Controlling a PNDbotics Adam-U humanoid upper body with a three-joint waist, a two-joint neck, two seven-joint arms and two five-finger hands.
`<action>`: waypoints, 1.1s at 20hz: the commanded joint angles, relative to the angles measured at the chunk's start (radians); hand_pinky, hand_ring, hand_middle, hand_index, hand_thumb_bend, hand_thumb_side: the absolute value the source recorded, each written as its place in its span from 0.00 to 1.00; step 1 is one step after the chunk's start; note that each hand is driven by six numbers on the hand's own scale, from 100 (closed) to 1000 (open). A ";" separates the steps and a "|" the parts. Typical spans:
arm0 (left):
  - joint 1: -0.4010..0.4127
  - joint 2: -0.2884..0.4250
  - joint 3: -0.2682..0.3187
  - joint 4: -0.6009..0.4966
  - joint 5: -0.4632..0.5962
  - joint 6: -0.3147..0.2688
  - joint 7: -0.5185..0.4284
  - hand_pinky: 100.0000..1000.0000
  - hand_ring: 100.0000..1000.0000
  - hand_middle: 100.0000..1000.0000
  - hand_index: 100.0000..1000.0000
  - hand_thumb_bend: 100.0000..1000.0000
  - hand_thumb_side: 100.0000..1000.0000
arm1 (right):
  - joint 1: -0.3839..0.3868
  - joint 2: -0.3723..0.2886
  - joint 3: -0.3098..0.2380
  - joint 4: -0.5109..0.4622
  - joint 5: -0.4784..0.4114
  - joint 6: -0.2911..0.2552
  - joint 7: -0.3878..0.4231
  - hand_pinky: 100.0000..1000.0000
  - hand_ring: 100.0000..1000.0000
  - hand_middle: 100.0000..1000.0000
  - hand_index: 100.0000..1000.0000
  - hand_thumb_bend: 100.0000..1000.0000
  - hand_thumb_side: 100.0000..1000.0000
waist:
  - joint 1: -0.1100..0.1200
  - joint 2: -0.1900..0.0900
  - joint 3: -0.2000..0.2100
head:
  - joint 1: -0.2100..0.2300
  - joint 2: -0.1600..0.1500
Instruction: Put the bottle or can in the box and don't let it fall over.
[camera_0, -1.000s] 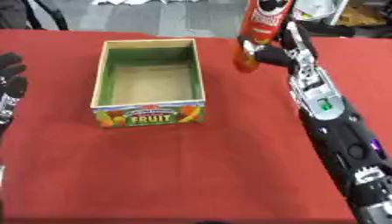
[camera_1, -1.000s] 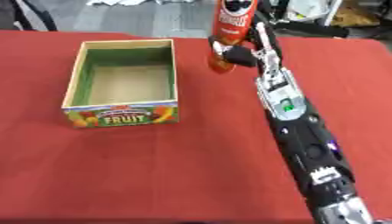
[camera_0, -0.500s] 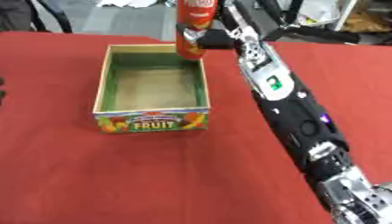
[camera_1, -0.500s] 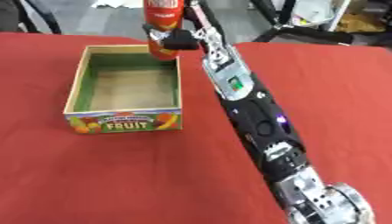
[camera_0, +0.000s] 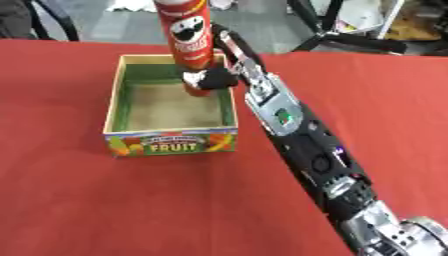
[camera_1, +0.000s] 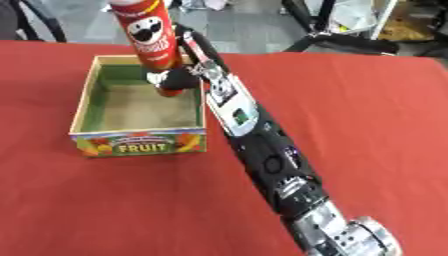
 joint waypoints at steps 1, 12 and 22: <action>-0.005 0.014 0.006 -0.013 0.003 0.001 0.000 0.85 0.85 0.80 0.87 0.62 0.69 | -0.013 -0.004 -0.003 -0.016 0.032 -0.022 0.002 0.95 0.79 0.75 0.80 0.31 0.27 | 0.008 -0.013 -0.005 | 0.003 -0.013; 0.002 0.015 0.009 -0.012 0.001 0.002 0.002 0.85 0.85 0.80 0.87 0.62 0.69 | 0.011 -0.018 -0.011 -0.037 0.008 -0.043 0.033 0.98 0.82 0.79 1.00 0.58 0.42 | 0.011 -0.017 -0.033 | 0.015 -0.009; 0.013 0.014 0.016 -0.011 0.000 0.003 0.010 0.85 0.85 0.80 0.87 0.62 0.69 | 0.055 -0.057 -0.040 -0.136 -0.097 -0.032 -0.010 0.96 0.80 0.77 1.00 0.52 0.41 | 0.013 -0.029 -0.056 | 0.039 -0.001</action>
